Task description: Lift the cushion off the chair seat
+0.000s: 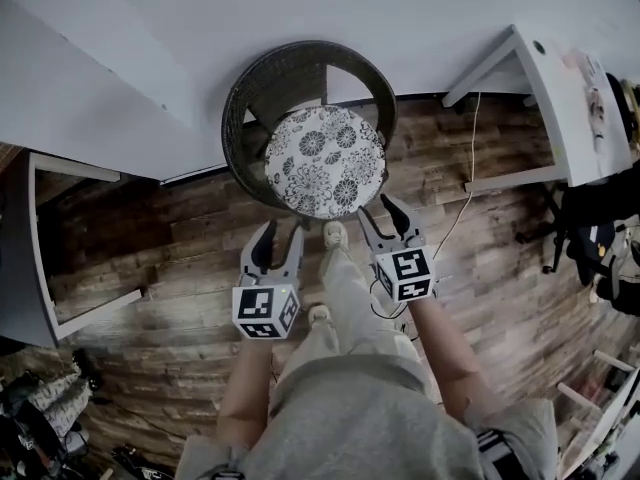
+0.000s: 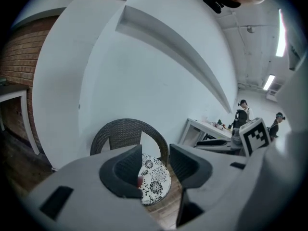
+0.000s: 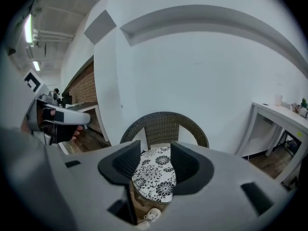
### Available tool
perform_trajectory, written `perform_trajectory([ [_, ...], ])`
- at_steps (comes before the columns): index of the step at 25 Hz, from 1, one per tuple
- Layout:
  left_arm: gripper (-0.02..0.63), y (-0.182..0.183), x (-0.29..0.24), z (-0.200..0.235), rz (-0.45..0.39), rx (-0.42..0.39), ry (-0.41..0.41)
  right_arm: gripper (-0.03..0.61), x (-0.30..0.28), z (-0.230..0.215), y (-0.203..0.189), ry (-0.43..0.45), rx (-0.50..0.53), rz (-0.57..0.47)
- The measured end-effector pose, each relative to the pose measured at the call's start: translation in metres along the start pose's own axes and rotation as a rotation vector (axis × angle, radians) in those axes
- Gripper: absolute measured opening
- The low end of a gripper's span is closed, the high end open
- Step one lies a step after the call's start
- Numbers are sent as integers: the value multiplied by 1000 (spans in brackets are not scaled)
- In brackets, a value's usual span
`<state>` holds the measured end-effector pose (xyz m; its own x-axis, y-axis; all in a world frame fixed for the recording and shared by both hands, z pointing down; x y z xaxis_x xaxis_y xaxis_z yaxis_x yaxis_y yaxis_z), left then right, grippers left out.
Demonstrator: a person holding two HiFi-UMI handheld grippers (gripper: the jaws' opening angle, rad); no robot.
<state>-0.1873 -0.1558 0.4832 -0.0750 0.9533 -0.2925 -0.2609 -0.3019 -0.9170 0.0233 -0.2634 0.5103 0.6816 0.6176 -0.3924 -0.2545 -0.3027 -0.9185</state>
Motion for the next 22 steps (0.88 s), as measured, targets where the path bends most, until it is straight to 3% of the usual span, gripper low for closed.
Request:
perform_trajectory([
  [22, 170, -98, -107, 39, 134, 53, 60, 189, -126, -70, -192, -23, -28, 322],
])
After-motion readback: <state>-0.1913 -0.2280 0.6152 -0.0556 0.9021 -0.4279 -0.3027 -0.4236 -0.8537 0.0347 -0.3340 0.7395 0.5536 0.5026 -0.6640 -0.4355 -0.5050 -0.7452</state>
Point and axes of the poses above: the fingertips, and each gripper's own axes: x backward along the fingers, z to its left, y out of its top, the point moved 9 cm from there along x, backward along the fingers, and after that the axes turned 6 degrees about -z, right-handed, at the moved point
